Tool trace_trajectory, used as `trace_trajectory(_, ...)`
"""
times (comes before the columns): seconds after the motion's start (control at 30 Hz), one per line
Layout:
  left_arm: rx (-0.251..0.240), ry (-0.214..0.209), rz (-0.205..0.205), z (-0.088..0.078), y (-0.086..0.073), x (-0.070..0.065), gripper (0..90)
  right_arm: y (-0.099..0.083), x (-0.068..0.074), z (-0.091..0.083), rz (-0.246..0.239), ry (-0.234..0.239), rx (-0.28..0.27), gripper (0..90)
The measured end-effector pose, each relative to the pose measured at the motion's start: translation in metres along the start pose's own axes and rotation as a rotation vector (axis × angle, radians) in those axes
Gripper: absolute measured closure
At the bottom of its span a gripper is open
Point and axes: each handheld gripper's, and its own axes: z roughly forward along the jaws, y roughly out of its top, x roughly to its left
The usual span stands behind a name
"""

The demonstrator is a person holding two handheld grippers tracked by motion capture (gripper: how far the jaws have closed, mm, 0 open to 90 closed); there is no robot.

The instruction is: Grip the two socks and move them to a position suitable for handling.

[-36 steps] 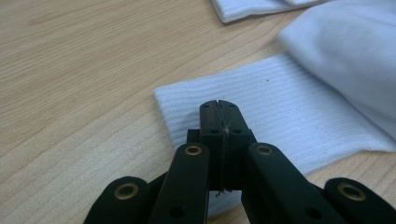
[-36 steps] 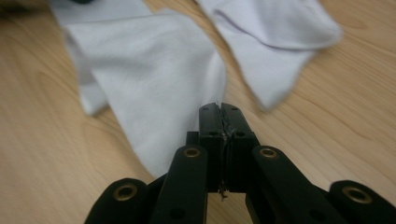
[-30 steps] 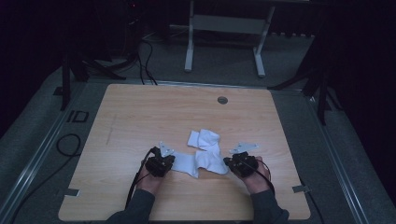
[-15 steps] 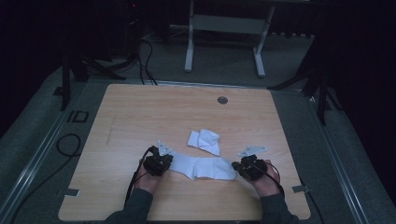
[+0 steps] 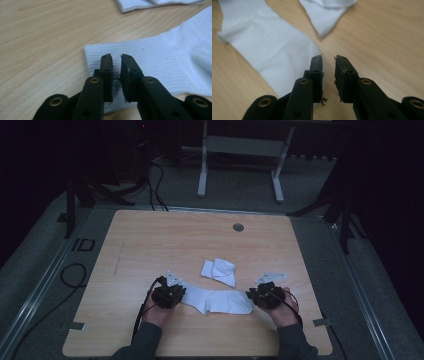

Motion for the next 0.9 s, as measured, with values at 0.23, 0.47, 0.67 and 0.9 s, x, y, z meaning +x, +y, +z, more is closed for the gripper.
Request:
trace_trajectory(0.23, -0.045, -0.003, -0.003, -0.004, 0.001, 0.0, 75.6, 0.028, 0.008, 0.024, -0.033, 0.003, -0.007, 75.3)
trace_trajectory(0.47, -0.044, 0.007, -0.007, -0.005, 0.0, 0.0, 75.0, 0.055, 0.012, 0.06, -0.044, -0.021, 0.016, 76.6)
trace_trajectory(0.67, -0.039, 0.033, -0.006, -0.005, 0.003, 0.0, 75.0, 0.062, 0.006, 0.084, -0.019, -0.031, 0.061, 76.2)
trace_trajectory(0.9, -0.038, 0.055, 0.01, -0.003, 0.011, -0.003, 77.0, 0.064, 0.008, 0.085, -0.042, -0.018, 0.066, 79.0)
